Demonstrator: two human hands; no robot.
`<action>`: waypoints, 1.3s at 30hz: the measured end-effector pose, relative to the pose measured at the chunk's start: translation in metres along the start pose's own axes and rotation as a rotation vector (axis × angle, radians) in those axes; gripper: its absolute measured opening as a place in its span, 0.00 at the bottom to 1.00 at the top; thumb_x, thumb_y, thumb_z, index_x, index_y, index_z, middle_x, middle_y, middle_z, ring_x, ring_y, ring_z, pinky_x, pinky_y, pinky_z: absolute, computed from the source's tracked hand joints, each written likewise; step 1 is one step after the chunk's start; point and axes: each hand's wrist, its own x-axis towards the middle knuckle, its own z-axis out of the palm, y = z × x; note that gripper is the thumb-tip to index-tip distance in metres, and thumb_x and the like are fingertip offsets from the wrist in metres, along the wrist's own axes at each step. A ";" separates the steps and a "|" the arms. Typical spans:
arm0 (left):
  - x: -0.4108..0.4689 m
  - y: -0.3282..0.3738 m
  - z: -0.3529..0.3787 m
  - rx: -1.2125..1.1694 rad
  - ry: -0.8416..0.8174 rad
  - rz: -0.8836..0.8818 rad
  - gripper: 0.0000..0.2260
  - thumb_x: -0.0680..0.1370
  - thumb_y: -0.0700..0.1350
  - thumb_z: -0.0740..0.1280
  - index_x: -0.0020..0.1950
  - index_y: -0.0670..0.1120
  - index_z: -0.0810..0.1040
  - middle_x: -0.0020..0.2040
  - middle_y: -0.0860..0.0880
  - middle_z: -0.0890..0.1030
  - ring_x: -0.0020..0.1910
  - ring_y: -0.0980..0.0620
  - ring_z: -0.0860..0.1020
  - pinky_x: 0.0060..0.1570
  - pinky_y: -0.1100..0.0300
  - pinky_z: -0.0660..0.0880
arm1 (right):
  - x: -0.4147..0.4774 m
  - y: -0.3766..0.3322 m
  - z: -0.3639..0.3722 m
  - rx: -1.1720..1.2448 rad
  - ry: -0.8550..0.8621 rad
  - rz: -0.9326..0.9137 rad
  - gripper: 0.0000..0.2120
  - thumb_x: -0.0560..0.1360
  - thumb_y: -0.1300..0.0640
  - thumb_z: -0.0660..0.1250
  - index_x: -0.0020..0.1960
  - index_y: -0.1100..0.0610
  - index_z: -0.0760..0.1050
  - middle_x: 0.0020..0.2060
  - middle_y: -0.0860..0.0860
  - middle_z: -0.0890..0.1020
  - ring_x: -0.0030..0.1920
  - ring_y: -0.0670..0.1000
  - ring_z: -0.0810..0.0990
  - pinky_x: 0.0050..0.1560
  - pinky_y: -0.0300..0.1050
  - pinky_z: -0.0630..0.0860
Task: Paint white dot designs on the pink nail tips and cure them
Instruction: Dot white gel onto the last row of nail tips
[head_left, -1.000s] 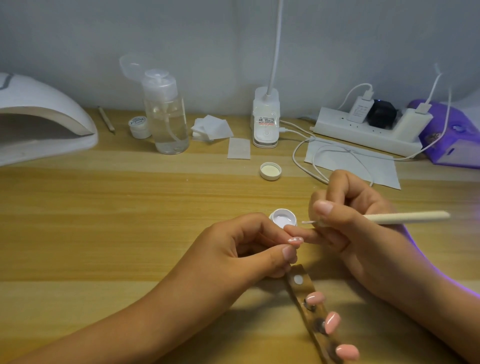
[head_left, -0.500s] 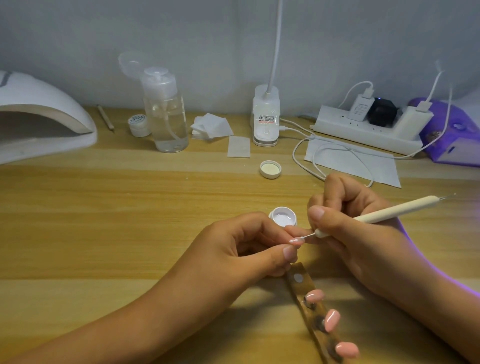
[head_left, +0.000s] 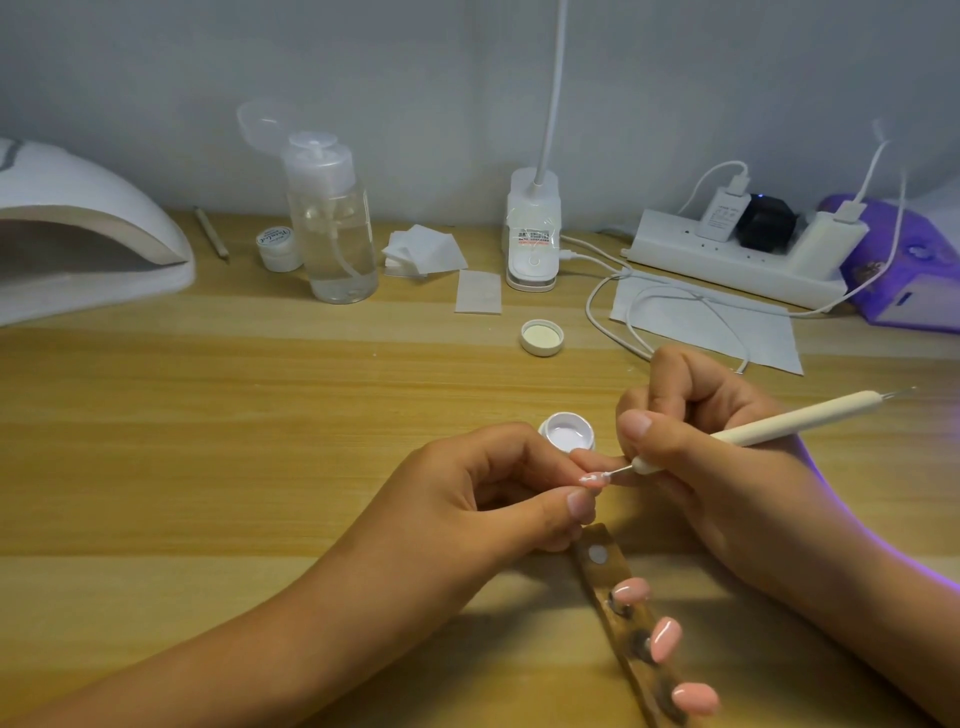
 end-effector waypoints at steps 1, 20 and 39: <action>0.000 0.000 0.000 0.002 -0.003 0.003 0.02 0.70 0.43 0.71 0.41 0.46 0.83 0.39 0.55 0.84 0.36 0.60 0.79 0.40 0.69 0.75 | 0.000 0.000 0.000 -0.002 -0.001 0.000 0.11 0.68 0.56 0.70 0.31 0.49 0.70 0.27 0.47 0.73 0.28 0.44 0.68 0.29 0.33 0.68; -0.005 -0.001 0.003 0.596 -0.007 0.202 0.02 0.72 0.50 0.73 0.42 0.54 0.81 0.43 0.58 0.77 0.29 0.59 0.68 0.33 0.73 0.65 | 0.009 -0.006 -0.002 0.166 0.210 0.031 0.11 0.70 0.57 0.66 0.31 0.50 0.70 0.24 0.47 0.67 0.27 0.45 0.66 0.37 0.38 0.77; -0.021 0.002 0.001 1.027 -0.006 0.461 0.06 0.76 0.53 0.67 0.47 0.55 0.84 0.39 0.60 0.70 0.32 0.66 0.65 0.33 0.74 0.65 | 0.010 0.000 -0.005 -0.396 0.195 -0.130 0.06 0.74 0.53 0.66 0.48 0.48 0.81 0.43 0.44 0.83 0.45 0.42 0.80 0.45 0.31 0.74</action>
